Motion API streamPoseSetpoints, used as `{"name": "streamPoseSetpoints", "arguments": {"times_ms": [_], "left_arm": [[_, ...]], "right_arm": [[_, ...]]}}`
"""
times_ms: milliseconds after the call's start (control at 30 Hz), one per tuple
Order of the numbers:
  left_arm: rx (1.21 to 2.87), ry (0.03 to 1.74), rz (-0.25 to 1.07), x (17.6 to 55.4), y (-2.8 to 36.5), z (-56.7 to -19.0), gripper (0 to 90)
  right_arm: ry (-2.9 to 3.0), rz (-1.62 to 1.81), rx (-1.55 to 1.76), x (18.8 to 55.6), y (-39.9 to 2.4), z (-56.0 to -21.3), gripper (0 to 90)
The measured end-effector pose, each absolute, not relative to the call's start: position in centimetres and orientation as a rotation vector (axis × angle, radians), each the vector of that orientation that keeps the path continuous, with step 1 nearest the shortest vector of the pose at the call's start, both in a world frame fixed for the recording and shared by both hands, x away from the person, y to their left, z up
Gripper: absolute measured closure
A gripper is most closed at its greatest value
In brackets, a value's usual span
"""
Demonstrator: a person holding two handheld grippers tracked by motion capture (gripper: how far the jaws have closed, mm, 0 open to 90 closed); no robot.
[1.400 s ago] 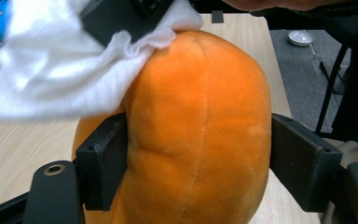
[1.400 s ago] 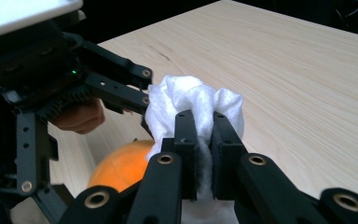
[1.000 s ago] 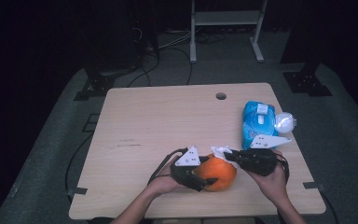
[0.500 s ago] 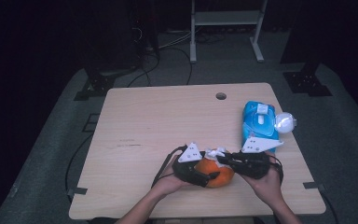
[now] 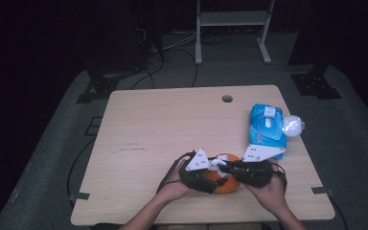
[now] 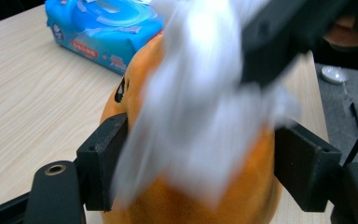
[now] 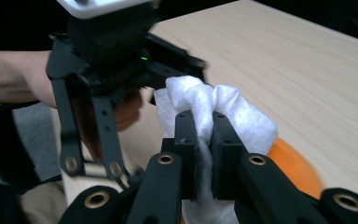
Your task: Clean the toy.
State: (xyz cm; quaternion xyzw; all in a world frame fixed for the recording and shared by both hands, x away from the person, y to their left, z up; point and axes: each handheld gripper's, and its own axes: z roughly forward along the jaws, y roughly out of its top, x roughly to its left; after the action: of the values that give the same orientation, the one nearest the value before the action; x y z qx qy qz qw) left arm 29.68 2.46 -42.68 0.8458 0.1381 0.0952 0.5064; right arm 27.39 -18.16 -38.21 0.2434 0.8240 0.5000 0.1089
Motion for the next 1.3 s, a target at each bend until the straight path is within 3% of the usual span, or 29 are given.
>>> {"name": "streamPoseSetpoints", "arguments": {"times_ms": [133, 500, 933, 1300], "left_arm": [[2.049, 0.308, 0.236, 29.5, 2.5, -42.7, 26.3], [2.004, 0.374, 0.111, 31.1, 5.0, -43.3, 26.8], [1.921, 0.519, 0.043, 32.4, 6.2, -43.6, 25.8], [1.917, 0.493, 0.036, 32.5, 6.4, -43.6, 25.8]], "right_arm": [[2.435, 1.446, 0.694, 27.5, -17.4, -38.4, 82.3], [2.312, 1.517, 0.909, 29.3, -22.3, -38.9, 82.3], [2.363, 1.526, 0.784, 28.0, -20.2, -38.4, 82.0], [2.319, 1.534, 0.96, 29.9, -23.2, -39.9, 81.9]]}}
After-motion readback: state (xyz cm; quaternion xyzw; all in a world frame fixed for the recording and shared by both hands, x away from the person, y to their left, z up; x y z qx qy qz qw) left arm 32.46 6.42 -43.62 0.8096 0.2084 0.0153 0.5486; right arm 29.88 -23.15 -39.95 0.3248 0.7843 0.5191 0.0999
